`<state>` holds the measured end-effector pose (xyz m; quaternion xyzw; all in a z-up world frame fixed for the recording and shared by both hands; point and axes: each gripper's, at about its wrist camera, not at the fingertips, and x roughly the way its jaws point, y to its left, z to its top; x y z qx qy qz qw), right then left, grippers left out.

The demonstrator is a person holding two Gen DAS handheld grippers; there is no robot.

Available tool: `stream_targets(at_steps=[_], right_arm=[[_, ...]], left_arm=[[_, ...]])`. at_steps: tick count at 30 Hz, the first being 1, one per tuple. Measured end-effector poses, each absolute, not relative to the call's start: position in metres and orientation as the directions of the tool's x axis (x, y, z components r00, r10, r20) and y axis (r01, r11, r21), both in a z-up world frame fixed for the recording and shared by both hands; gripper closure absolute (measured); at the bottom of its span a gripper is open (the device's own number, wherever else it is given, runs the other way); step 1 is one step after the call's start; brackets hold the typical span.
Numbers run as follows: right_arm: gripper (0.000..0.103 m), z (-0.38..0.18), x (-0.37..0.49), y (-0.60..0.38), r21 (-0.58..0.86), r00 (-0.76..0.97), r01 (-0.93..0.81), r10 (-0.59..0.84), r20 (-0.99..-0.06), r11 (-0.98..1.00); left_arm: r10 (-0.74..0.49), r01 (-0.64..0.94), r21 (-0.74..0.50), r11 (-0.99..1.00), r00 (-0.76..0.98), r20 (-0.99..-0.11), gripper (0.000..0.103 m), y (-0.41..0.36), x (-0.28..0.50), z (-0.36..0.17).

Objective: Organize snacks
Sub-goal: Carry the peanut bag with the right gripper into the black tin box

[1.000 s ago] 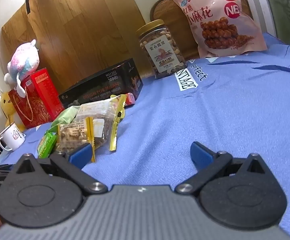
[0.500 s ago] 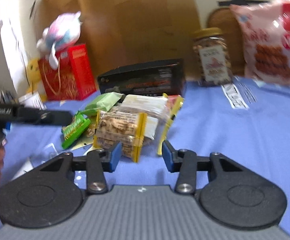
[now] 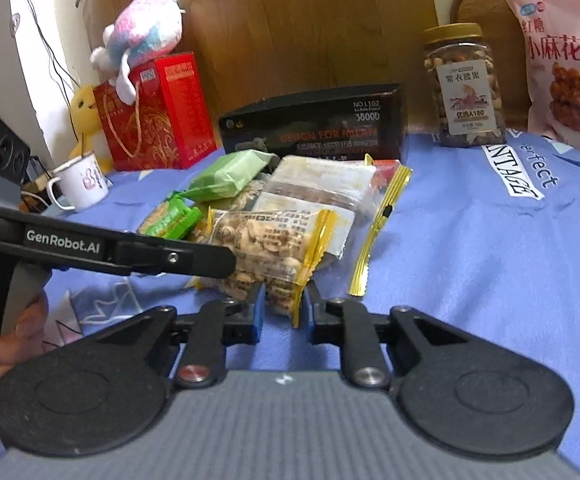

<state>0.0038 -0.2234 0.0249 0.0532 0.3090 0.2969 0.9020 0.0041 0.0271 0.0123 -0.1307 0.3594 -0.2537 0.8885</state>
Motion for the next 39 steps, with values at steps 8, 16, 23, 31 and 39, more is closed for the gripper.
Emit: stream_targets(at_steps=[8,16,23,31,39], right_arm=[[0.082,0.063,0.022,-0.220,0.269,0.678,-0.519,0.582,-0.450,0.812],[0.082,0.101,0.152,-0.185,0.256,0.694,-0.498,0.558,-0.455,0.828],[0.070,0.084,0.188,-0.193,0.261,0.712,-0.409,0.485,-0.508,0.874],[0.054,0.049,0.177,-0.267,0.518,0.709,-0.244,0.515,-0.482,0.820],[0.040,0.050,0.183,-0.234,0.528,0.655,-0.271,0.556,-0.512,0.805]], left_arm=[[-0.542,0.362,-0.410,0.837,0.651,-0.531,0.071,0.035,0.013,0.055],[-0.461,0.287,-0.381,0.879,0.719,-0.521,0.071,0.040,0.131,0.103],[-0.416,0.232,-0.370,0.900,0.713,-0.564,0.066,0.043,0.176,0.081],[-0.204,0.007,-0.337,0.942,0.809,-0.552,0.027,0.097,0.170,0.075],[-0.232,-0.004,-0.333,0.943,0.711,-0.664,0.055,0.064,0.166,0.054]])
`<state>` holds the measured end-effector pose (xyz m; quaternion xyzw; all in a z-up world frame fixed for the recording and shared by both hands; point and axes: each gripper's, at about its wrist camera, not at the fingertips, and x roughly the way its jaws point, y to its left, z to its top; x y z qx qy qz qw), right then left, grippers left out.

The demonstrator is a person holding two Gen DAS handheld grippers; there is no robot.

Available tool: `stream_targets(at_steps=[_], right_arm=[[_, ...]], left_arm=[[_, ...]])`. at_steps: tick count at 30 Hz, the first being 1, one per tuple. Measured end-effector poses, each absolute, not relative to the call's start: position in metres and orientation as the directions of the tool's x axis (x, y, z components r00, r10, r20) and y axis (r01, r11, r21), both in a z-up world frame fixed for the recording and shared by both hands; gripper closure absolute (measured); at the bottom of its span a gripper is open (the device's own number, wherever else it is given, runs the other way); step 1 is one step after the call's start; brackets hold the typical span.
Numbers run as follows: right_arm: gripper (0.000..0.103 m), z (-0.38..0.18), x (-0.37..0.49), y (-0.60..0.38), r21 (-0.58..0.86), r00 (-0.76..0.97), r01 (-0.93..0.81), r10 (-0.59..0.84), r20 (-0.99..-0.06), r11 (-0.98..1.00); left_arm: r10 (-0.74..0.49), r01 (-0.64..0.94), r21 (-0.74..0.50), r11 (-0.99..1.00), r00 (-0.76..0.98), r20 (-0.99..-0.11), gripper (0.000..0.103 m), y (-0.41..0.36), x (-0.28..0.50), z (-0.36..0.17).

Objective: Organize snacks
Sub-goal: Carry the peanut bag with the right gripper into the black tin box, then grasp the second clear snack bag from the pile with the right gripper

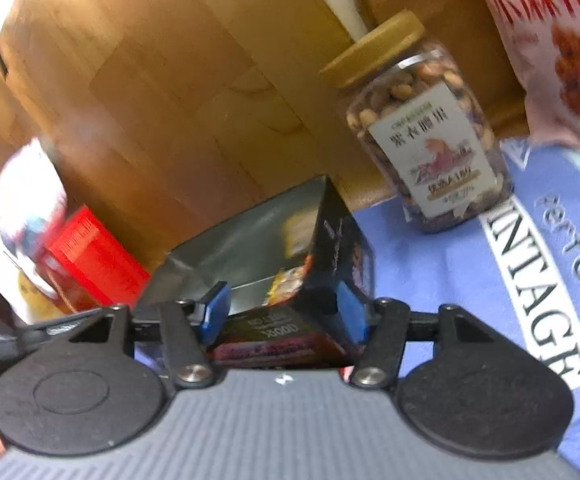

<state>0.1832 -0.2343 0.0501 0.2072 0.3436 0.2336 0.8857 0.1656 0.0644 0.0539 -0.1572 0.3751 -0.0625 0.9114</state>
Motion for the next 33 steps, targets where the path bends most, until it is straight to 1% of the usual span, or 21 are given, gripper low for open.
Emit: stream_targets(at_steps=[4,5,6,8,11,13,17,19,20,21,22,23,25,28,31,33], right_arm=[[0.039,0.048,0.173,-0.241,0.556,0.645,-0.271,0.577,-0.502,0.786],[0.039,0.048,0.172,-0.244,0.567,0.640,-0.267,0.583,-0.501,0.780],[0.039,0.048,0.177,-0.247,0.584,0.636,-0.257,0.590,-0.498,0.770],[0.039,0.054,0.171,-0.260,0.622,0.658,-0.246,0.599,-0.456,0.743],[0.039,0.063,0.149,-0.281,0.643,0.681,-0.256,0.607,-0.410,0.722],[0.039,0.060,0.130,-0.288,0.644,0.667,-0.271,0.622,-0.410,0.715],[0.039,0.046,0.090,-0.286,0.630,0.627,-0.314,0.653,-0.425,0.711],[0.039,0.034,0.081,-0.281,0.623,0.611,-0.299,0.646,-0.457,0.723],[0.040,0.028,0.079,-0.278,0.636,0.594,-0.291,0.656,-0.465,0.714],[0.040,0.022,0.078,-0.274,0.667,0.563,-0.285,0.683,-0.465,0.689],[0.040,0.015,0.076,-0.269,0.707,0.512,-0.278,0.723,-0.464,0.650],[0.040,0.014,0.072,-0.264,0.719,0.483,-0.288,0.744,-0.461,0.632],[0.040,0.021,0.058,-0.256,0.693,0.472,-0.358,0.762,-0.444,0.626],[0.040,0.032,0.043,-0.260,0.672,0.505,-0.395,0.759,-0.411,0.626],[0.040,0.035,0.037,-0.266,0.625,0.542,-0.385,0.714,-0.442,0.679],[0.040,0.034,0.035,-0.267,0.599,0.551,-0.387,0.697,-0.460,0.701]], left_arm=[[-0.244,0.005,-0.342,0.940,0.711,-0.660,0.054,0.071,0.155,0.055],[-0.255,0.010,-0.353,0.936,0.709,-0.657,0.053,0.072,0.153,0.055],[-0.270,0.011,-0.370,0.929,0.706,-0.655,0.046,0.074,0.153,0.054],[-0.277,-0.007,-0.410,0.912,0.726,-0.630,0.034,0.085,0.149,0.058],[-0.280,-0.001,-0.438,0.899,0.767,-0.577,0.034,0.104,0.123,0.067],[-0.291,0.007,-0.451,0.892,0.772,-0.564,0.033,0.113,0.104,0.065],[-0.295,0.010,-0.431,0.902,0.744,-0.600,0.033,0.118,0.071,0.046],[-0.293,-0.002,-0.424,0.906,0.720,-0.629,0.033,0.118,0.061,0.035],[-0.314,-0.005,-0.445,0.895,0.702,-0.639,0.034,0.116,0.057,0.027],[-0.352,0.006,-0.476,0.879,0.682,-0.642,0.037,0.112,0.052,0.021],[-0.394,0.023,-0.506,0.862,0.658,-0.642,0.037,0.107,0.048,0.016],[-0.394,0.042,-0.496,0.867,0.665,-0.634,0.036,0.099,0.040,0.015],[-0.387,0.077,-0.452,0.889,0.654,-0.650,0.037,0.083,0.027,0.019],[-0.381,0.086,-0.449,0.889,0.681,-0.625,0.034,0.081,0.008,0.028],[-0.313,0.060,-0.403,0.913,0.735,-0.602,0.033,0.080,-0.002,0.044],[-0.321,0.067,-0.418,0.906,0.753,-0.575,0.033,0.080,-0.004,0.055]])
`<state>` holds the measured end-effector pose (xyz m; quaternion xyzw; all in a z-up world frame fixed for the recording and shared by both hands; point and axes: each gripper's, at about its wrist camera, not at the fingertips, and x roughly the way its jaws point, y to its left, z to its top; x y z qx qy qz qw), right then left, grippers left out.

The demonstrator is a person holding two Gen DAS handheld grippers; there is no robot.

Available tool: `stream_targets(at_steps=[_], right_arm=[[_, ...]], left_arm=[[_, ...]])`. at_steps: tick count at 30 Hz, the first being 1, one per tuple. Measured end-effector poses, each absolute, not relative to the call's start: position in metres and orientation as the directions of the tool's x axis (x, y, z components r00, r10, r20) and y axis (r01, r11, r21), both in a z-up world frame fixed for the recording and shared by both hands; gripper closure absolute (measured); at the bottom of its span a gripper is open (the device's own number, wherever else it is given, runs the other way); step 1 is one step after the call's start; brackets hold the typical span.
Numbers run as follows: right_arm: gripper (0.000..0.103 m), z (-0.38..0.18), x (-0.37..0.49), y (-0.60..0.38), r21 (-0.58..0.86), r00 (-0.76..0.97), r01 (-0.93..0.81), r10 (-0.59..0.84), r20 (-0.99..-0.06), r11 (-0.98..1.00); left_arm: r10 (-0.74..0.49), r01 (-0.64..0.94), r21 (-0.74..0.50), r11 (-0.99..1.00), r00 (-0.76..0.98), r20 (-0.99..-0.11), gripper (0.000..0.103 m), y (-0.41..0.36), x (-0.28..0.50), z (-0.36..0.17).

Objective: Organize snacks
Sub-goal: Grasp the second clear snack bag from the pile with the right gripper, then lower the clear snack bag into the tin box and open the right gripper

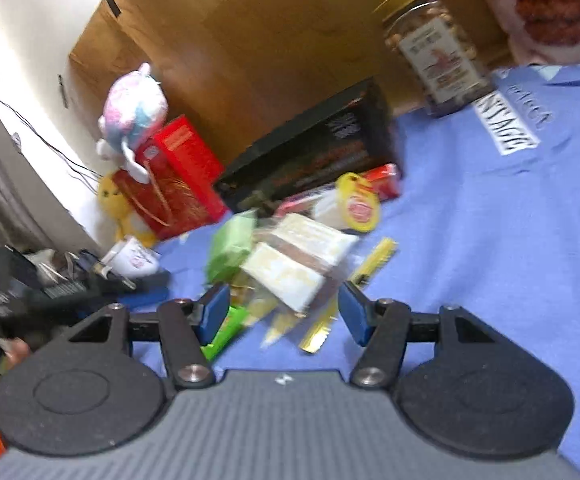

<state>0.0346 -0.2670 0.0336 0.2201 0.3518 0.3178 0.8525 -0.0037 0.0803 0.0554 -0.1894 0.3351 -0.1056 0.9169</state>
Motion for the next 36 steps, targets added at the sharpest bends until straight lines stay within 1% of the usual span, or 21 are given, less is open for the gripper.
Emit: stream_targets(at_steps=[2,4,6,8,12,13,14,15,16,17,18,19,20,21,23,26,28,30,33,36], right_arm=[[0.039,0.031,0.031,-0.264,0.560,0.554,-0.398,0.677,-0.485,0.727],[0.039,0.025,0.031,-0.259,0.523,0.551,-0.408,0.659,-0.513,0.748],[0.040,0.022,0.029,-0.253,0.484,0.547,-0.425,0.643,-0.536,0.765],[0.040,0.021,0.028,-0.247,0.421,0.556,-0.451,0.617,-0.557,0.787],[0.040,0.022,0.031,-0.233,0.309,0.569,-0.490,0.568,-0.595,0.815],[0.040,0.021,0.032,-0.228,0.279,0.570,-0.501,0.554,-0.606,0.820],[0.040,0.020,0.033,-0.224,0.243,0.578,-0.516,0.543,-0.609,0.822],[0.040,0.019,0.033,-0.220,0.205,0.586,-0.530,0.530,-0.612,0.823],[0.041,0.017,0.033,-0.217,0.165,0.600,-0.540,0.515,-0.613,0.825],[0.044,0.016,0.032,-0.213,0.126,0.616,-0.545,0.497,-0.611,0.829],[0.049,0.015,0.030,-0.211,0.091,0.632,-0.546,0.480,-0.608,0.833],[0.051,0.014,0.029,-0.210,0.073,0.645,-0.543,0.471,-0.602,0.836],[0.060,0.014,0.028,-0.212,0.080,0.648,-0.541,0.475,-0.595,0.837],[0.061,0.016,0.027,-0.214,0.098,0.649,-0.532,0.479,-0.591,0.841],[0.062,0.020,0.021,-0.220,0.118,0.662,-0.529,0.496,-0.562,0.840],[0.062,0.037,0.012,-0.218,0.079,0.709,-0.536,0.498,-0.499,0.841],[0.062,0.053,0.019,-0.218,0.066,0.731,-0.547,0.515,-0.448,0.834],[0.062,0.068,0.037,-0.215,0.068,0.736,-0.561,0.535,-0.415,0.825],[0.062,0.085,0.082,-0.203,0.089,0.726,-0.583,0.567,-0.390,0.808],[0.061,0.088,0.139,-0.190,0.147,0.685,-0.599,0.600,-0.414,0.787]], left_arm=[[-0.363,0.104,-0.447,0.889,0.754,-0.548,0.033,0.074,0.002,0.064],[-0.406,0.160,-0.444,0.882,0.737,-0.541,0.033,0.058,0.012,0.067],[-0.425,0.212,-0.409,0.888,0.720,-0.549,0.032,0.036,0.025,0.067],[-0.426,0.251,-0.361,0.898,0.701,-0.572,0.026,0.012,0.040,0.062],[-0.422,0.314,-0.282,0.907,0.665,-0.616,0.026,-0.022,0.061,0.046],[-0.399,0.318,-0.244,0.916,0.663,-0.634,0.028,-0.029,0.064,0.041],[-0.376,0.319,-0.210,0.924,0.661,-0.649,0.034,-0.036,0.066,0.036],[-0.387,0.332,-0.215,0.918,0.639,-0.665,0.037,-0.038,0.066,0.031],[-0.412,0.342,-0.241,0.908,0.630,-0.658,0.038,-0.038,0.065,0.029],[-0.435,0.349,-0.268,0.898,0.616,-0.656,0.042,-0.034,0.062,0.027],[-0.454,0.347,-0.296,0.890,0.610,-0.650,0.047,-0.032,0.060,0.027],[-0.461,0.335,-0.318,0.887,0.608,-0.646,0.050,-0.029,0.057,0.029],[-0.463,0.325,-0.329,0.887,0.609,-0.644,0.054,-0.027,0.055,0.030],[-0.466,0.318,-0.341,0.885,0.610,-0.640,0.056,-0.024,0.053,0.032],[-0.479,0.313,-0.363,0.878,0.619,-0.623,0.058,-0.018,0.047,0.040],[-0.496,0.327,-0.378,0.866,0.652,-0.573,0.058,-0.011,0.044,0.058],[-0.503,0.332,-0.388,0.859,0.682,-0.530,0.058,-0.006,0.050,0.076],[-0.502,0.326,-0.401,0.856,0.712,-0.491,0.058,0.004,0.063,0.093],[-0.465,0.288,-0.406,0.867,0.759,-0.455,0.059,0.019,0.098,0.112],[-0.405,0.225,-0.397,0.890,0.792,-0.458,0.058,0.033,0.136,0.116]])
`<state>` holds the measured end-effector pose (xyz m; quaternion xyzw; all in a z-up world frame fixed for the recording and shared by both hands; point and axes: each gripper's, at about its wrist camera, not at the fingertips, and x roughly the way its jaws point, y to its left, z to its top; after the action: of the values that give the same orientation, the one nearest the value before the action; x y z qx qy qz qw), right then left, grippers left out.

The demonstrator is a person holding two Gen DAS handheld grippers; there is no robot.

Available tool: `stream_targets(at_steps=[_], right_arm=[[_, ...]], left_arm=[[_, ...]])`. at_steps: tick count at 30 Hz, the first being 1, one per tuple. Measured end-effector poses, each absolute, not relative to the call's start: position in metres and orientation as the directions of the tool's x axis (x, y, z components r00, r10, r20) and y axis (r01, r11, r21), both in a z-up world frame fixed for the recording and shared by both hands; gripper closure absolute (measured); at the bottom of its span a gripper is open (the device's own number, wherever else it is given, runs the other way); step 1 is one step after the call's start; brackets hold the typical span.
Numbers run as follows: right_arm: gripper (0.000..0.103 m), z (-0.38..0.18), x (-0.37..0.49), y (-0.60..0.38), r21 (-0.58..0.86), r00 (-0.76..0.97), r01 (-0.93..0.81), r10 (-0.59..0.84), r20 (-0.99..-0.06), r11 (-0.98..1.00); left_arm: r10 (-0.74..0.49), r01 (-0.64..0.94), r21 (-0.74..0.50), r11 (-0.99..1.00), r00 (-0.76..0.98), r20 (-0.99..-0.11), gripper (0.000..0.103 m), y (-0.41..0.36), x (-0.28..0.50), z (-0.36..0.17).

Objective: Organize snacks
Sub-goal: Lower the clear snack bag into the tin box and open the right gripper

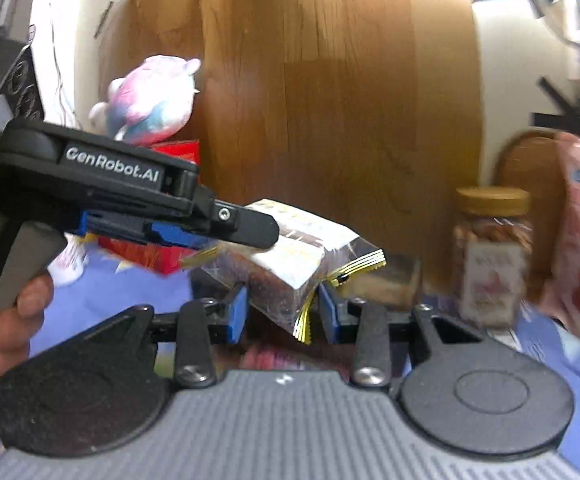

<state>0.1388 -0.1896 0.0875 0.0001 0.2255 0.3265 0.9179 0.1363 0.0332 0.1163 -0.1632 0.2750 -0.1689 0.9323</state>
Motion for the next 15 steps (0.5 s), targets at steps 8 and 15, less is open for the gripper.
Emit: stream_targets(at_steps=[8,15], right_arm=[[0.059,0.071,0.175,-0.217,0.337,0.678,-0.499,0.602,-0.421,0.798],[0.059,0.046,0.122,-0.261,0.525,0.613,-0.456,0.681,-0.400,0.719]], left_arm=[[-0.307,0.124,-0.369,0.921,0.816,-0.489,0.053,0.061,0.153,0.089],[-0.325,0.096,-0.449,0.888,0.822,-0.467,0.041,0.093,0.098,0.072]])
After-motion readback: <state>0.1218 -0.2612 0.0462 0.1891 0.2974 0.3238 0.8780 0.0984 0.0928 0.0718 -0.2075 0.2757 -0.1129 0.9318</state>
